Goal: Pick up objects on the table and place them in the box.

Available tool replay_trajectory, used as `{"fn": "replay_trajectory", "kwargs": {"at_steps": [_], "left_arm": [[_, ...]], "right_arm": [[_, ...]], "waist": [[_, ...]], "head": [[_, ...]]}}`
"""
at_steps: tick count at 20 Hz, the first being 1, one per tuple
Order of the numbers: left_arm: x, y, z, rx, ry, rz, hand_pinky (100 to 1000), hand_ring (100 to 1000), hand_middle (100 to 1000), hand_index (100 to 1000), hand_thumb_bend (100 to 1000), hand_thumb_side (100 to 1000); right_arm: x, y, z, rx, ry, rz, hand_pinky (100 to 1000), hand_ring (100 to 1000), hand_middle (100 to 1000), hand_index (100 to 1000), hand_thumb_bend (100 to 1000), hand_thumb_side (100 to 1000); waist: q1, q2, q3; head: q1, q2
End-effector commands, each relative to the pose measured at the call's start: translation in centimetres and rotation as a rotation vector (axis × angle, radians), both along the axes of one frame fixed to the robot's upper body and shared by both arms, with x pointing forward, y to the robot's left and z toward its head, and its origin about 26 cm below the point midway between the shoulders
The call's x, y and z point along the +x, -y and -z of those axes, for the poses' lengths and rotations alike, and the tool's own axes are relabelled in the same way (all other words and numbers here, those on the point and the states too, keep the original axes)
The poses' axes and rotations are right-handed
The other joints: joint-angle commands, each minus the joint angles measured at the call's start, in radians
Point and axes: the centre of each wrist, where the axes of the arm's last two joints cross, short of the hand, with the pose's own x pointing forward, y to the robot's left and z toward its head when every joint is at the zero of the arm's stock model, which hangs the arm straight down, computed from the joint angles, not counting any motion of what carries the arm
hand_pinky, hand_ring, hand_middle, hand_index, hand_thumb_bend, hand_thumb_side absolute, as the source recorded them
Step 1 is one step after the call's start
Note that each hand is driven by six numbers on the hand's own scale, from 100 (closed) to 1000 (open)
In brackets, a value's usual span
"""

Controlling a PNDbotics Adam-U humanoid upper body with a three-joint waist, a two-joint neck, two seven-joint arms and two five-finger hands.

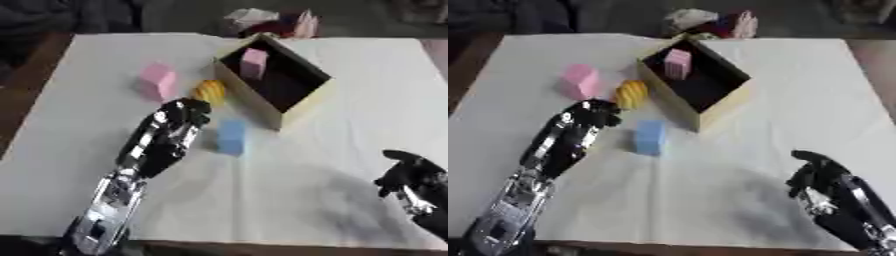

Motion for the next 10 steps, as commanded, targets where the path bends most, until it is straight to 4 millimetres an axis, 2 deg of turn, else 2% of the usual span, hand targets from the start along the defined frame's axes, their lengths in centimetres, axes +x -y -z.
{"fn": "replay_trajectory", "kwargs": {"at_steps": [1, 10], "left_arm": [[0.00, 0.11, -0.43, 0.008, 0.015, 0.005, 744, 681, 671, 756, 100, 665], [0.01, 0.12, -0.37, 0.008, 0.013, 0.007, 743, 681, 672, 755, 100, 671]], "right_arm": [[0.10, 0.26, -0.53, -0.013, 0.016, -0.001, 681, 469, 489, 842, 100, 381], [0.09, 0.25, -0.52, -0.011, 0.014, 0.002, 681, 469, 489, 841, 100, 380]], "waist": [[-0.003, -0.010, 0.001], [-0.003, -0.010, 0.001]], "head": [[0.004, -0.007], [0.004, -0.006]]}}
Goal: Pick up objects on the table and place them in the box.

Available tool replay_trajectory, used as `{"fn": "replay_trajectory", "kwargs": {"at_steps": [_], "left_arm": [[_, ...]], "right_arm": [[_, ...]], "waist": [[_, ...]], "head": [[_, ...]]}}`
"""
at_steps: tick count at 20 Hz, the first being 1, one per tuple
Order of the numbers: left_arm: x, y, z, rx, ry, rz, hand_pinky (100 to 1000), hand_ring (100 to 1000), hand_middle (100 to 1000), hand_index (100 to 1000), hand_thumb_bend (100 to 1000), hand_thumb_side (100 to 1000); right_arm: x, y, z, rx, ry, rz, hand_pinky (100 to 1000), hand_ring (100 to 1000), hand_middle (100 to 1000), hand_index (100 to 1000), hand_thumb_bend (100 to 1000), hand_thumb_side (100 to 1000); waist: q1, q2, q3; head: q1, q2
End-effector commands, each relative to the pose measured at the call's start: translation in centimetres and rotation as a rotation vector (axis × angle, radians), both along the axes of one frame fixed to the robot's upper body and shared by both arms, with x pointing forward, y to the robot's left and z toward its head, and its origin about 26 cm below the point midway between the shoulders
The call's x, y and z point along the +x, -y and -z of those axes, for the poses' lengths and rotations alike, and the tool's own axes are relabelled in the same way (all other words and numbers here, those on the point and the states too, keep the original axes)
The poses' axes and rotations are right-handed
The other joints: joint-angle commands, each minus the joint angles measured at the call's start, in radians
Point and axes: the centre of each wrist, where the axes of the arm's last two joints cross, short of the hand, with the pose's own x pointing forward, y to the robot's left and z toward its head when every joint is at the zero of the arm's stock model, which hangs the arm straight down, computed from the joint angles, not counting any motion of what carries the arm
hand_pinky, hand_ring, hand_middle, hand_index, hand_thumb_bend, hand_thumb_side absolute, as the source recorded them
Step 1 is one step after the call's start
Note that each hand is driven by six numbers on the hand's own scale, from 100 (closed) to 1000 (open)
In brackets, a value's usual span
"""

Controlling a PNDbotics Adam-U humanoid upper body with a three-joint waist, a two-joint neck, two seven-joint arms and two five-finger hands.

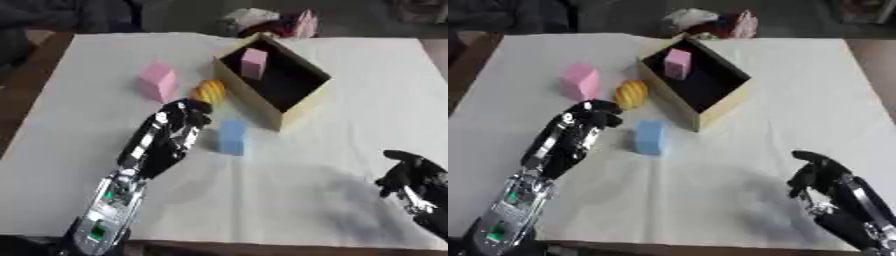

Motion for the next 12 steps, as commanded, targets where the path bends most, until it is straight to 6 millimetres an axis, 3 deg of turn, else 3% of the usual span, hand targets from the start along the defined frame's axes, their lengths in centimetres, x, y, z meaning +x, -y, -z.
{"fn": "replay_trajectory", "kwargs": {"at_steps": [1, 6, 12], "left_arm": [[0.0, 0.0, -0.4, 0.004, 0.015, 0.001, 744, 681, 672, 755, 100, 668], [0.0, -0.7, -1.1, 0.025, 0.046, -0.013, 745, 684, 676, 758, 100, 619], [-0.4, -3.2, -4.7, 0.182, 0.191, -0.029, 757, 703, 702, 786, 100, 422]], "right_arm": [[0.1, 0.2, -0.5, -0.011, 0.016, -0.001, 681, 469, 489, 841, 100, 380], [0.1, 0.2, -0.5, -0.011, 0.016, 0.001, 681, 469, 489, 841, 100, 379], [0.1, 0.5, -0.5, -0.018, 0.016, 0.010, 681, 469, 490, 841, 100, 375]], "waist": [[-0.002, -0.010, 0.001], [-0.001, -0.011, -0.001], [0.012, -0.017, -0.003]], "head": [[0.004, -0.006], [0.003, -0.007], [-0.003, -0.005]]}}
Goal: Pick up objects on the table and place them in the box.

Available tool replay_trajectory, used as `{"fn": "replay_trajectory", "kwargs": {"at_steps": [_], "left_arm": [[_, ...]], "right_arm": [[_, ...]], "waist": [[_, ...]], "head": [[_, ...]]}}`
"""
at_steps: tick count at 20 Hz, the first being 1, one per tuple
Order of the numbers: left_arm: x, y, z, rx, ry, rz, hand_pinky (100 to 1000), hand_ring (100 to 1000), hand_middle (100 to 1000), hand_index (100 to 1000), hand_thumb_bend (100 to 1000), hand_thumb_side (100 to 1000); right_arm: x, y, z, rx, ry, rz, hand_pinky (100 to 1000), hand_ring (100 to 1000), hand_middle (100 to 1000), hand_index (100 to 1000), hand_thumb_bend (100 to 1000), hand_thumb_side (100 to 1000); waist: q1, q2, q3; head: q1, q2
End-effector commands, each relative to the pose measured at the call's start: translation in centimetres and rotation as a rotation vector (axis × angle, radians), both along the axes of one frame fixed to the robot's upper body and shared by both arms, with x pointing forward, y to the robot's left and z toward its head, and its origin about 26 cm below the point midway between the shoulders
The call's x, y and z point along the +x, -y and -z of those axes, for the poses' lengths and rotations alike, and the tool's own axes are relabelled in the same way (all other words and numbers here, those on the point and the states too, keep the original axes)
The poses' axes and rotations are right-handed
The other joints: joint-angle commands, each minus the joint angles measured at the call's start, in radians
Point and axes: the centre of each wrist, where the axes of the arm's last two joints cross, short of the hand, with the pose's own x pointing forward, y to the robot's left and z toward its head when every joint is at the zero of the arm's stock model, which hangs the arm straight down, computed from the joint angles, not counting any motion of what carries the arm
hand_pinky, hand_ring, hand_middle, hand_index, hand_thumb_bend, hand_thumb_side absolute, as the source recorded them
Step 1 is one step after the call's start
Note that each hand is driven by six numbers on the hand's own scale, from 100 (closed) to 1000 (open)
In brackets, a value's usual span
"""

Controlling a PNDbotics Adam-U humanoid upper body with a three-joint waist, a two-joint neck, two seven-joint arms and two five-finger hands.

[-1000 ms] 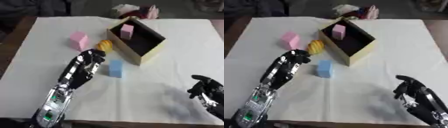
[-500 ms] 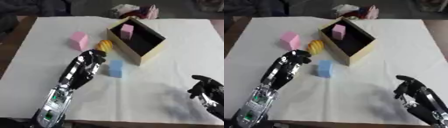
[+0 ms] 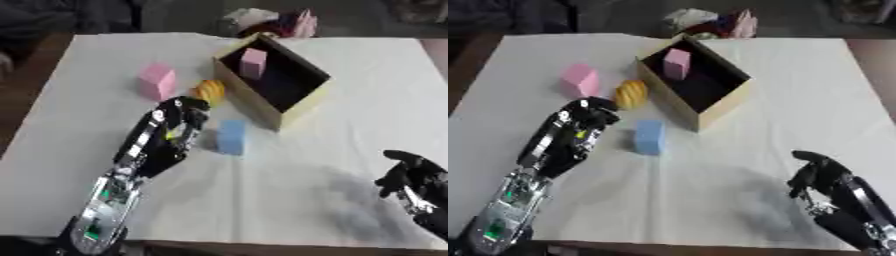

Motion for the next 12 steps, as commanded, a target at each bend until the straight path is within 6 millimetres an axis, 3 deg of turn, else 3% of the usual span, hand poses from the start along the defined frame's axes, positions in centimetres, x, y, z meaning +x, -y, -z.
{"fn": "replay_trajectory", "kwargs": {"at_steps": [1, 5, 12], "left_arm": [[-0.2, -1.5, -2.9, 0.126, 0.113, 0.004, 760, 708, 708, 795, 100, 376], [0.1, -2.5, -4.6, 0.312, 0.189, 0.046, 780, 727, 734, 836, 100, 260], [2.3, -4.2, -6.5, 0.668, 0.145, 0.069, 788, 742, 760, 881, 100, 259]], "right_arm": [[0.1, 0.6, -0.6, -0.020, 0.018, 0.009, 682, 469, 490, 841, 100, 374], [0.1, 0.9, -0.6, -0.032, 0.018, 0.015, 682, 469, 490, 840, 100, 372], [0.0, 1.3, -0.5, -0.048, 0.016, 0.025, 682, 469, 490, 839, 100, 369]], "waist": [[0.005, -0.016, -0.002], [0.019, -0.021, -0.007], [0.035, -0.029, -0.015]], "head": [[-0.003, -0.005], [-0.005, -0.001], [-0.008, 0.004]]}}
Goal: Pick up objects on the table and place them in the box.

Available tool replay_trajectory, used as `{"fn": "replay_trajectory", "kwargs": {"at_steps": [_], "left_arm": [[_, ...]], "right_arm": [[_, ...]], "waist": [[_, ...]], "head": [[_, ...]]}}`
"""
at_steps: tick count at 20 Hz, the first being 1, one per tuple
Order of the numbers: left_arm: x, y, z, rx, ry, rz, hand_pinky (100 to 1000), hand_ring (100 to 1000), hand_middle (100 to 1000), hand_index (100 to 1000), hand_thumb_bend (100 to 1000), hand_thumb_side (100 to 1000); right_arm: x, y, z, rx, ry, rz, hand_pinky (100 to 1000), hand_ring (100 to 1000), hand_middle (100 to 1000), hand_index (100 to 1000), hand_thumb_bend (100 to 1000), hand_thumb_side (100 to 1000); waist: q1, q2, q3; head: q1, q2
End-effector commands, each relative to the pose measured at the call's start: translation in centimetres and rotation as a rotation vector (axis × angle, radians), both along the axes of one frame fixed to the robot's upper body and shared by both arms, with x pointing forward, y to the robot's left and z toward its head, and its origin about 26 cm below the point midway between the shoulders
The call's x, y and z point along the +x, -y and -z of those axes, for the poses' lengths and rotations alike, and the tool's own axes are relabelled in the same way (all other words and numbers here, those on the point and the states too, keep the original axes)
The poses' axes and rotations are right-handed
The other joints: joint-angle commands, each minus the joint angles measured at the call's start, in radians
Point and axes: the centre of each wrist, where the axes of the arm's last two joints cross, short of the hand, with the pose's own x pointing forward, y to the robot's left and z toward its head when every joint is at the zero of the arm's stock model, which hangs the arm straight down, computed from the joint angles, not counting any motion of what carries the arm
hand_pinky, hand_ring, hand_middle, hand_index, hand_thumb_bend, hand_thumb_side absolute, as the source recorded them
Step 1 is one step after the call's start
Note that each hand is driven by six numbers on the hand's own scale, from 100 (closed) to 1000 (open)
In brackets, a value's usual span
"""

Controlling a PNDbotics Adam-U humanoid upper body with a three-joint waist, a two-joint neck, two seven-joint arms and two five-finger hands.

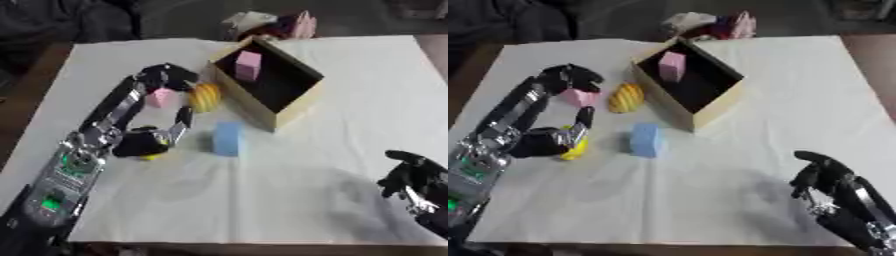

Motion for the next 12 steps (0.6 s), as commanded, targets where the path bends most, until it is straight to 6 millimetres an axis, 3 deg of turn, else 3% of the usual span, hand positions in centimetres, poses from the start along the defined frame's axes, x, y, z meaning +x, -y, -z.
{"fn": "replay_trajectory", "kwargs": {"at_steps": [1, 7, 12], "left_arm": [[1.2, -1.4, -1.3, 0.187, -0.018, -0.033, 790, 743, 763, 885, 100, 265], [3.9, -5.3, -3.2, 0.508, -0.089, -0.154, 798, 735, 765, 904, 100, 320], [4.0, -9.0, -4.9, 0.720, -0.147, -0.245, 799, 728, 768, 905, 154, 365]], "right_arm": [[0.0, 0.6, -0.5, -0.024, 0.015, 0.010, 682, 469, 490, 839, 100, 370], [0.0, 0.5, -0.4, -0.020, 0.016, 0.010, 681, 469, 490, 839, 100, 370], [0.1, 0.2, -0.5, -0.011, 0.019, -0.001, 682, 469, 490, 839, 100, 370]], "waist": [[-0.001, -0.016, -0.002], [-0.003, -0.017, -0.013], [-0.010, -0.014, -0.026]], "head": [[-0.002, 0.004], [0.002, 0.004], [0.008, -0.003]]}}
